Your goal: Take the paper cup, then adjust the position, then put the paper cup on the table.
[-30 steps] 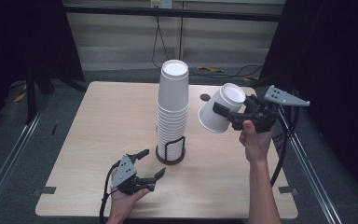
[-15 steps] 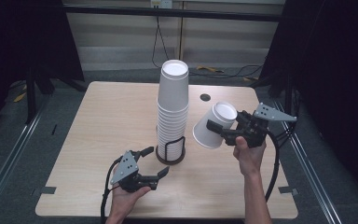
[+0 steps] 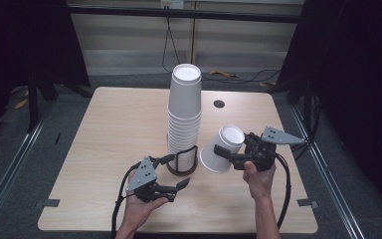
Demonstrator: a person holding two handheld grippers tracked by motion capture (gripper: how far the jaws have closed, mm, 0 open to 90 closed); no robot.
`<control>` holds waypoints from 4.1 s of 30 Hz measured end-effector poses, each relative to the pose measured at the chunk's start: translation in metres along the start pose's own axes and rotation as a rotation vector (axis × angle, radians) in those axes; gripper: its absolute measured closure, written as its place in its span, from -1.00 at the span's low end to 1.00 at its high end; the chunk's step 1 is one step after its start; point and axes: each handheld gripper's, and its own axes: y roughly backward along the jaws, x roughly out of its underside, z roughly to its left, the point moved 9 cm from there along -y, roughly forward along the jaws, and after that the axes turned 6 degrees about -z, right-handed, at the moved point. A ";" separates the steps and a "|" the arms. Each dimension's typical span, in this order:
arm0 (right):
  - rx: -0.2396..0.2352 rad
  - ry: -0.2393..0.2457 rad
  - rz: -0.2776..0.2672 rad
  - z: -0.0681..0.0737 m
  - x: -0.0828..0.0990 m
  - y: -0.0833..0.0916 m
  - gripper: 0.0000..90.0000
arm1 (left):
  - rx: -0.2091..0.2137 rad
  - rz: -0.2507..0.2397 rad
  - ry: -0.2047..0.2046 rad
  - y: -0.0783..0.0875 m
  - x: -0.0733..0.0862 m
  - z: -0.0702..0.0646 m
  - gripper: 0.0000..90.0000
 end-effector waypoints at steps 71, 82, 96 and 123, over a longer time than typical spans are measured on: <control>-0.165 -0.068 0.080 0.039 0.063 -0.031 -0.70 | 0.174 0.090 0.064 -0.031 0.024 -0.019 -0.68; -0.127 -0.072 0.111 0.029 0.071 -0.016 -0.70 | 0.142 0.150 0.052 -0.016 0.026 -0.004 -0.68; -0.067 -0.002 0.299 0.015 0.100 0.000 -0.70 | 0.145 0.281 -0.015 -0.010 0.039 0.001 -0.67; -0.128 0.129 0.490 0.024 0.121 0.002 -0.67 | 0.219 0.599 -0.173 -0.002 0.047 0.002 -0.67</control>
